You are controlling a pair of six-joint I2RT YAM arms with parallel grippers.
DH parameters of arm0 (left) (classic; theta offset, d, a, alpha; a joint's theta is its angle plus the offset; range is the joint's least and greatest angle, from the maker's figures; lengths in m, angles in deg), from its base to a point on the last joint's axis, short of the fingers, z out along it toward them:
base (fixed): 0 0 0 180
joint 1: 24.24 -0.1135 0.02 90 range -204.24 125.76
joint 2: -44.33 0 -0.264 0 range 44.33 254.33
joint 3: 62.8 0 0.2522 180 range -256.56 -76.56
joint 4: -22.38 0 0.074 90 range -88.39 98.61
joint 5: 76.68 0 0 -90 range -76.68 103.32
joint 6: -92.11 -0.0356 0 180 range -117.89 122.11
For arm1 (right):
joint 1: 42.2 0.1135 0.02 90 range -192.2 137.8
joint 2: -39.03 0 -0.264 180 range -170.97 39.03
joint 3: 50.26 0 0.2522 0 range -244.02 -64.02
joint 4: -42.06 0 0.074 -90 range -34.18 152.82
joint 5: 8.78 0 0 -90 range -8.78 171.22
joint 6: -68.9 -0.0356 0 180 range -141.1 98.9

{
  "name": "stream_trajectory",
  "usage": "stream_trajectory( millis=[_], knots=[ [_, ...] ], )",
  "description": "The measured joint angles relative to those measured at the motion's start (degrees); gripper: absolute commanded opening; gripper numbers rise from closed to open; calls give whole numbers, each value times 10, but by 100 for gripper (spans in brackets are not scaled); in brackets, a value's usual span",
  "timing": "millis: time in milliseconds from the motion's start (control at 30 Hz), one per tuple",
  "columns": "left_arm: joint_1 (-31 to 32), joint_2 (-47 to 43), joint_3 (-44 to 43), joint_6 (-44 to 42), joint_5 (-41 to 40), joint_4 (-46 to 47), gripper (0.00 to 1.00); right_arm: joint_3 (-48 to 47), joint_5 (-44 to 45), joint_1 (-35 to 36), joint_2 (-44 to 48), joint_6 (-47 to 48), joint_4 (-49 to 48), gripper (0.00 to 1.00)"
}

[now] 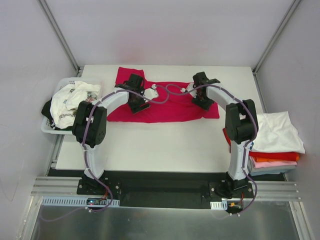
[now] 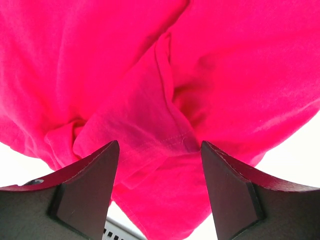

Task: Fold and stack the t-shirts
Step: Fold the flattened tshirt in 1/3 of the way

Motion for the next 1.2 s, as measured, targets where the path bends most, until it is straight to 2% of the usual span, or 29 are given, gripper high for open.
stream_trajectory(
  millis=[200,633,767,800,867,933,1000,1200],
  knots=[
    [8,5,-2,8,2,0,66,1,3,-4,4,0,-2,53],
    [12,25,-2,11,2,2,56,8,3,-4,6,0,-3,52],
    [12,36,-2,13,2,1,37,12,3,-5,9,0,-3,52],
    [12,37,-2,13,2,1,29,13,3,-5,9,0,-3,52],
    [12,38,-3,14,-1,1,24,13,3,-5,10,0,-3,52],
    [12,40,-5,12,-2,1,15,13,3,-5,10,0,-3,52],
    [12,43,-9,13,-3,2,0,13,3,-5,10,0,-3,52],
    [11,45,-26,11,-16,-1,0,21,1,-5,10,0,-3,51]
  ],
)
